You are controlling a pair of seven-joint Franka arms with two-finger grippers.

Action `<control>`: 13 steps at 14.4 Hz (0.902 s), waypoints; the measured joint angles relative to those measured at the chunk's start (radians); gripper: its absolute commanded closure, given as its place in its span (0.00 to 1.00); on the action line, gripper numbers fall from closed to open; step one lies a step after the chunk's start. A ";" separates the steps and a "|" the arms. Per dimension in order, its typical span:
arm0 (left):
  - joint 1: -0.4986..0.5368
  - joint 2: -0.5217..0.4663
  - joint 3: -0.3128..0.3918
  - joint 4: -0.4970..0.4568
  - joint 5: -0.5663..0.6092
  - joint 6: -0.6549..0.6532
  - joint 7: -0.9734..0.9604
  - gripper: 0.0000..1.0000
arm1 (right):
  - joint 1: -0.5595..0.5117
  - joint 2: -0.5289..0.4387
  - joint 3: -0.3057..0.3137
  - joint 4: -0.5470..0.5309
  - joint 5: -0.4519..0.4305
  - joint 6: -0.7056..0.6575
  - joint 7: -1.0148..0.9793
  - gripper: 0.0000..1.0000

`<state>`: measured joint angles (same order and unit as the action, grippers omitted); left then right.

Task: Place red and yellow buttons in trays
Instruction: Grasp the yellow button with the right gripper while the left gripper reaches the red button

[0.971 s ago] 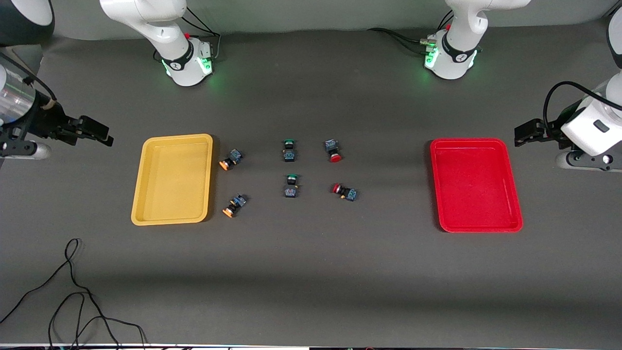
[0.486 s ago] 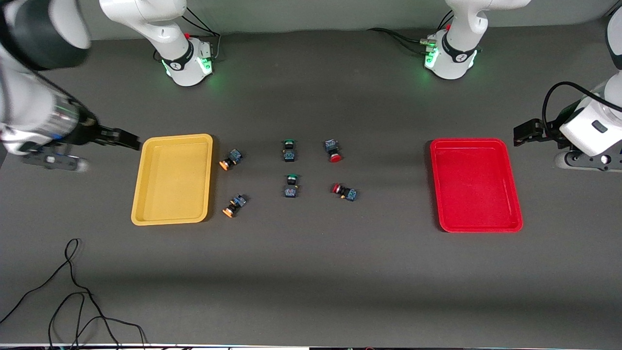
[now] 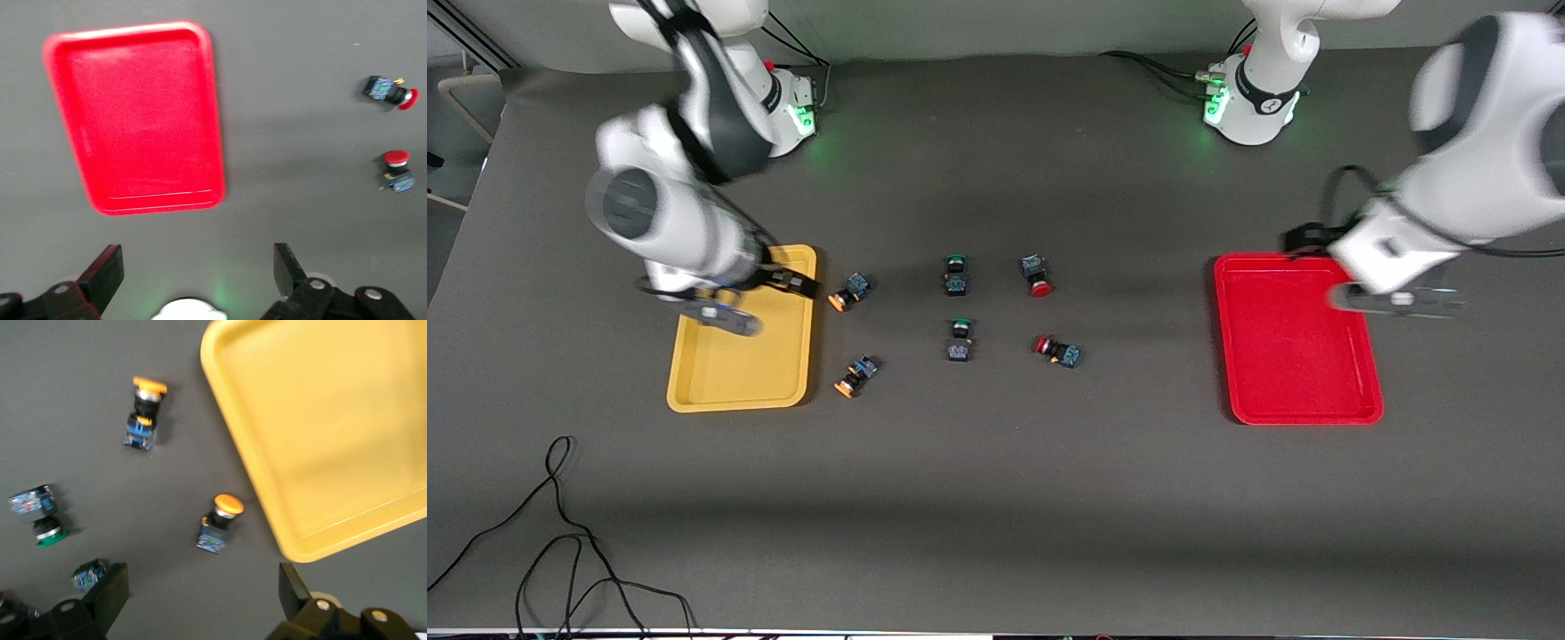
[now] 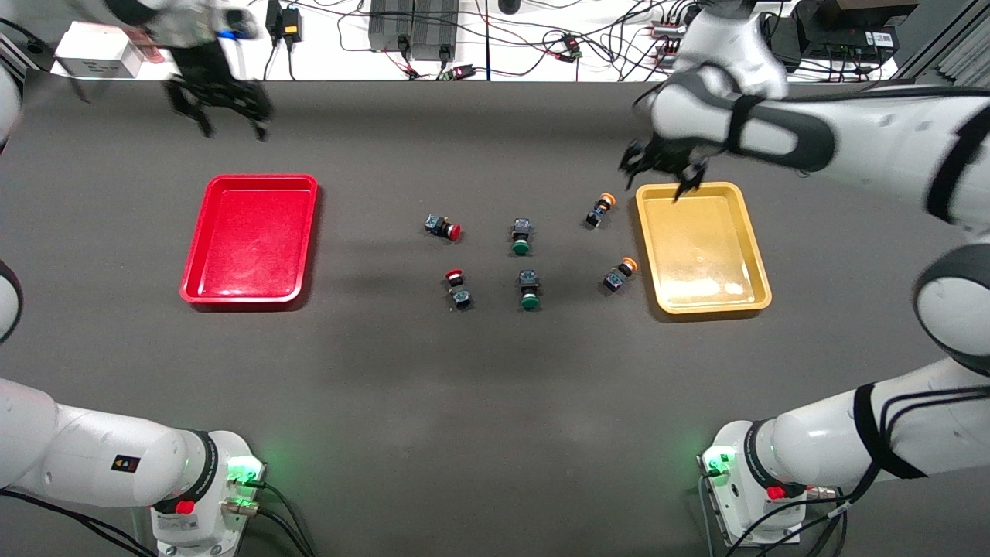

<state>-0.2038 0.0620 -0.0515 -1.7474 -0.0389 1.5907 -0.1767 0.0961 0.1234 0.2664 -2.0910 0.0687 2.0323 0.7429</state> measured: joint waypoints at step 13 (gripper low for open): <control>-0.559 0.181 -0.042 -0.061 -0.015 0.413 -0.759 0.00 | 0.002 0.216 0.011 -0.174 0.000 0.354 0.258 0.00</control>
<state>-0.7624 0.2425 -0.0932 -1.8089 -0.0541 2.0039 -0.9360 0.0979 0.3395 0.2778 -2.2647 0.0687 2.3858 1.0009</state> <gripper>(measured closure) 0.000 0.000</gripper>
